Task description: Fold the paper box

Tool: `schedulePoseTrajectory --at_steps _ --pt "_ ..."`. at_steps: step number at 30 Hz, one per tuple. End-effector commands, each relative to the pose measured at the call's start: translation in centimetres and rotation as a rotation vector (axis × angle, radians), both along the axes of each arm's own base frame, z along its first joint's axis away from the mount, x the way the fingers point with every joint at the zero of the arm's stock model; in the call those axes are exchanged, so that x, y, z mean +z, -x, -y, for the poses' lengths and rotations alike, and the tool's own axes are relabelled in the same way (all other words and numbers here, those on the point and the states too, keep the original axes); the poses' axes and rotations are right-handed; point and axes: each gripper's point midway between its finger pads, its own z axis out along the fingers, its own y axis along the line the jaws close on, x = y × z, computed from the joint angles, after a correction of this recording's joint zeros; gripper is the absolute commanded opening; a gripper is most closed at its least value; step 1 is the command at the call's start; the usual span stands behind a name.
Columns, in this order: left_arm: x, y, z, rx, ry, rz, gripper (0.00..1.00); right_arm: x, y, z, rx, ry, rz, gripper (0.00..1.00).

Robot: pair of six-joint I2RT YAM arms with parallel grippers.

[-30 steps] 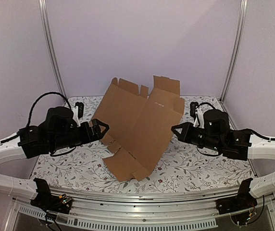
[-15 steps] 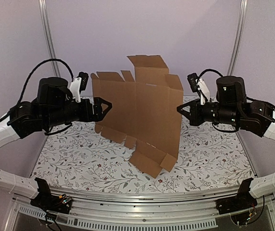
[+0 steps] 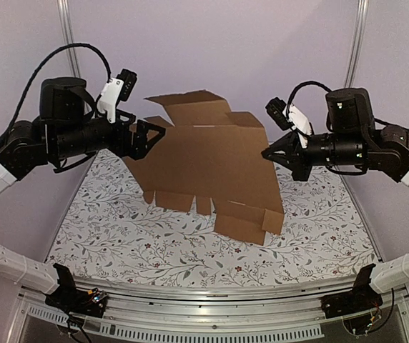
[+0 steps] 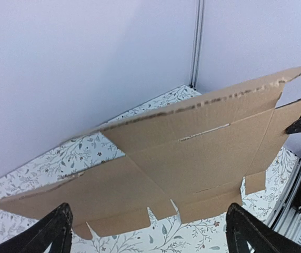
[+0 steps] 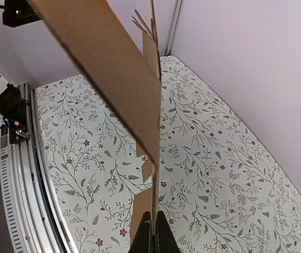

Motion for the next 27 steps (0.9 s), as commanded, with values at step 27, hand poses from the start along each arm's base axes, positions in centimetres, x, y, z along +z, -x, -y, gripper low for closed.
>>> schedulePoseTrajectory --at_steps 27 --pt "1.4 3.0 2.8 -0.412 -0.524 0.575 0.7 0.3 0.1 -0.9 0.144 0.152 0.095 0.0"
